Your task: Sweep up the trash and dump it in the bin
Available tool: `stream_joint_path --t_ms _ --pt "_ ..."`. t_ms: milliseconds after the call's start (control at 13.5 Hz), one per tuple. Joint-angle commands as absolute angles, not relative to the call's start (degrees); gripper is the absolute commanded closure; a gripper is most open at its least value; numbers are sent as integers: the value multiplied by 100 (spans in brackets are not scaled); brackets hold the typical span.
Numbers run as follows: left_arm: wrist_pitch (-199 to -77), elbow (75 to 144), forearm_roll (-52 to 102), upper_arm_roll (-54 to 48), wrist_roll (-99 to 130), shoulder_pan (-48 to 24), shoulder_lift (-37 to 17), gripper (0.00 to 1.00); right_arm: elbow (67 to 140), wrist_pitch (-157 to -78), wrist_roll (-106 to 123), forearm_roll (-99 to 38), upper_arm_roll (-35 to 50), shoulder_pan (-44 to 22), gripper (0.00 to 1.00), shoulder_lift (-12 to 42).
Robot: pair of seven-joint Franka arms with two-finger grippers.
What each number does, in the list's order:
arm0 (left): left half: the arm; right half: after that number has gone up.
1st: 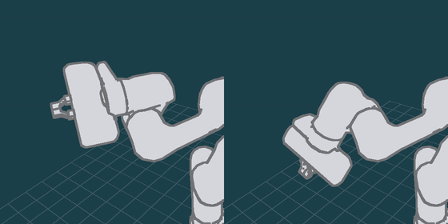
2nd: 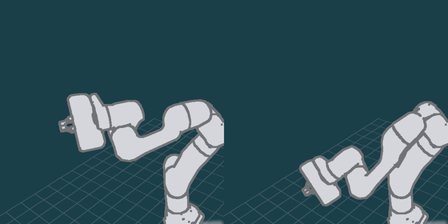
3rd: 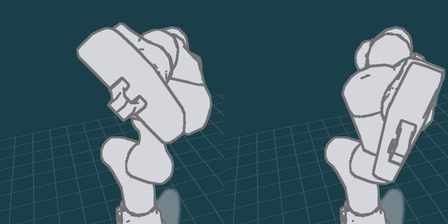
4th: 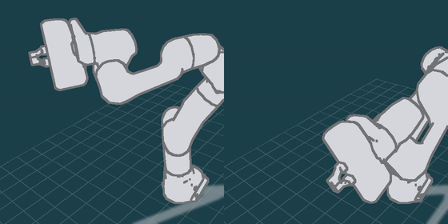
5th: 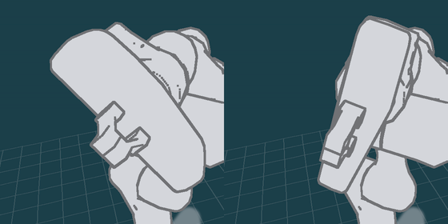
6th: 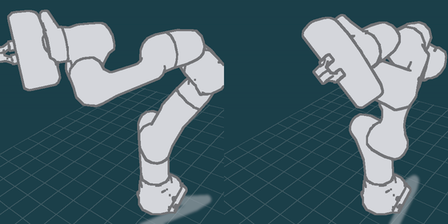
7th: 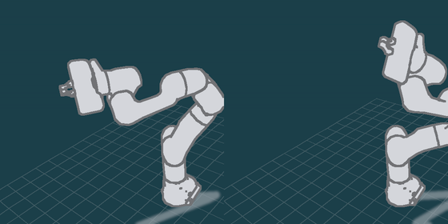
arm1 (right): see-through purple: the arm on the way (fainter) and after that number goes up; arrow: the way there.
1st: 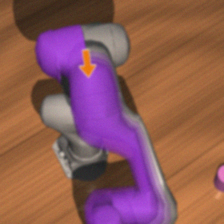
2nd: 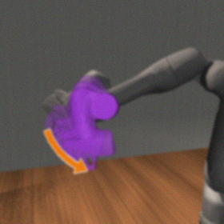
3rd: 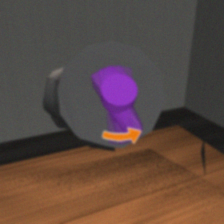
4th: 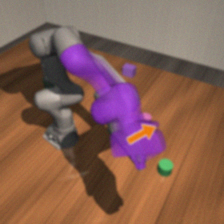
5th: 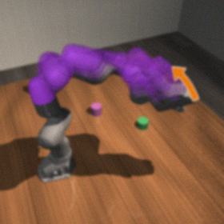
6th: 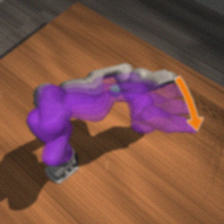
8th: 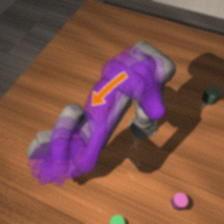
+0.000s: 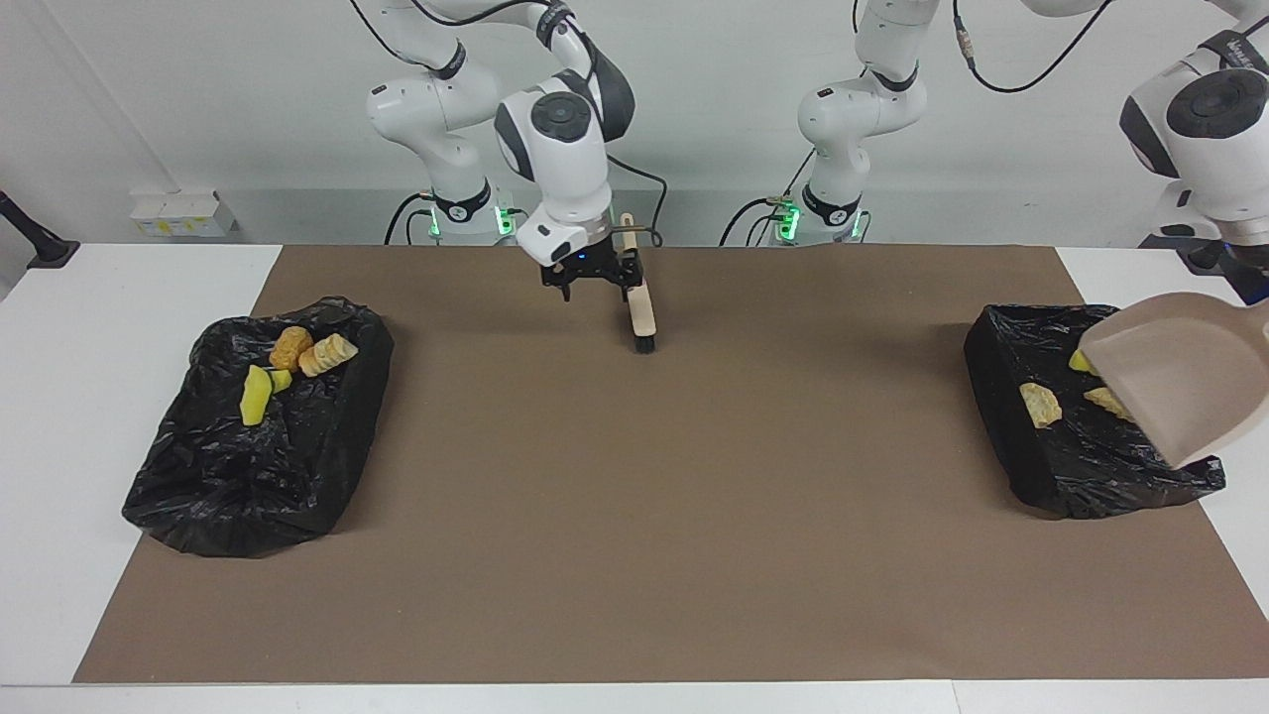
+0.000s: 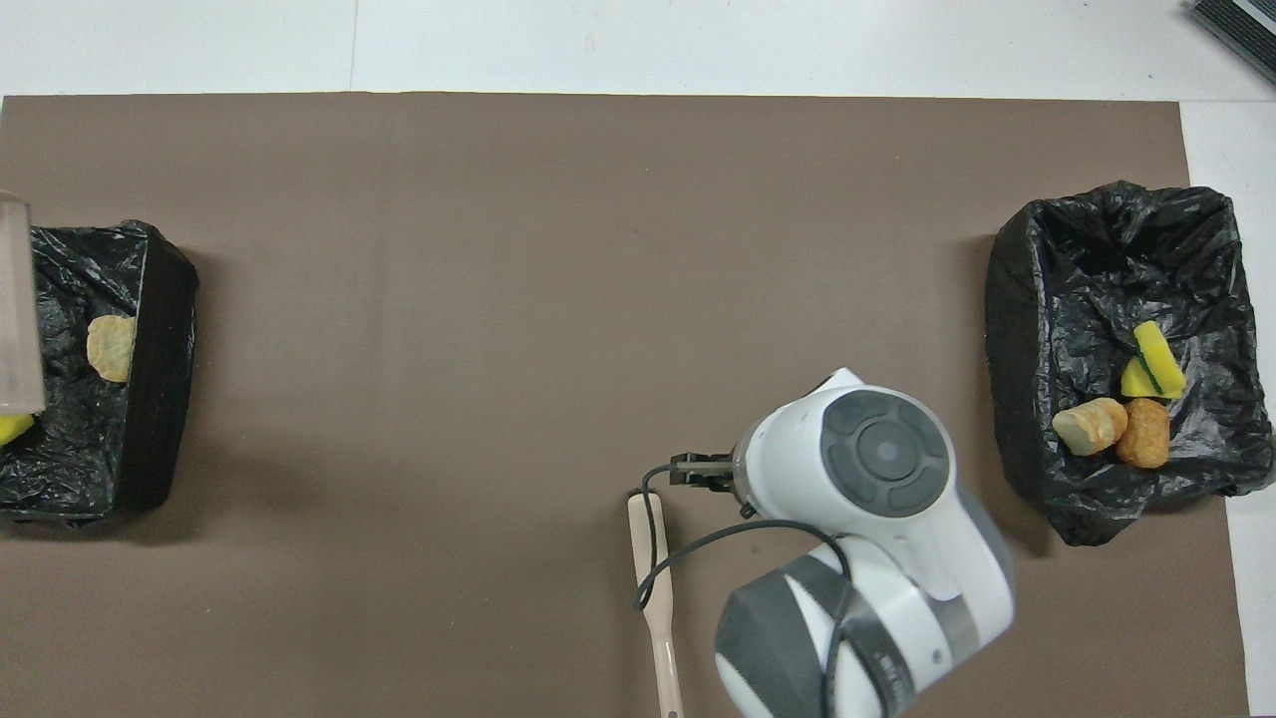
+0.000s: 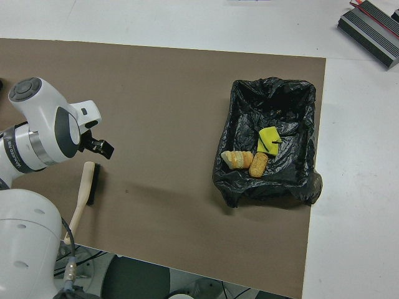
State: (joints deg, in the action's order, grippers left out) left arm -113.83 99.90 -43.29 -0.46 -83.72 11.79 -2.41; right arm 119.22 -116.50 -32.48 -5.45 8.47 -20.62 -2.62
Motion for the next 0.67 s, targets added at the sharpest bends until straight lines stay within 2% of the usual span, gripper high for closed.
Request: stream_joint_path --t_ms 0,148,593 --pt "-10987 10230 -3081 18 -8069 993 -35 100 11375 -11286 -2945 -387 879 -1444 0 -246" --pt "-10986 10493 -2385 26 -7772 740 96 100 10936 -10927 -2752 -361 888 -934 0 -246" --pt "-10784 10793 -1382 26 -3557 -903 0 100 10187 -10179 -2549 -352 835 43 0 -351"
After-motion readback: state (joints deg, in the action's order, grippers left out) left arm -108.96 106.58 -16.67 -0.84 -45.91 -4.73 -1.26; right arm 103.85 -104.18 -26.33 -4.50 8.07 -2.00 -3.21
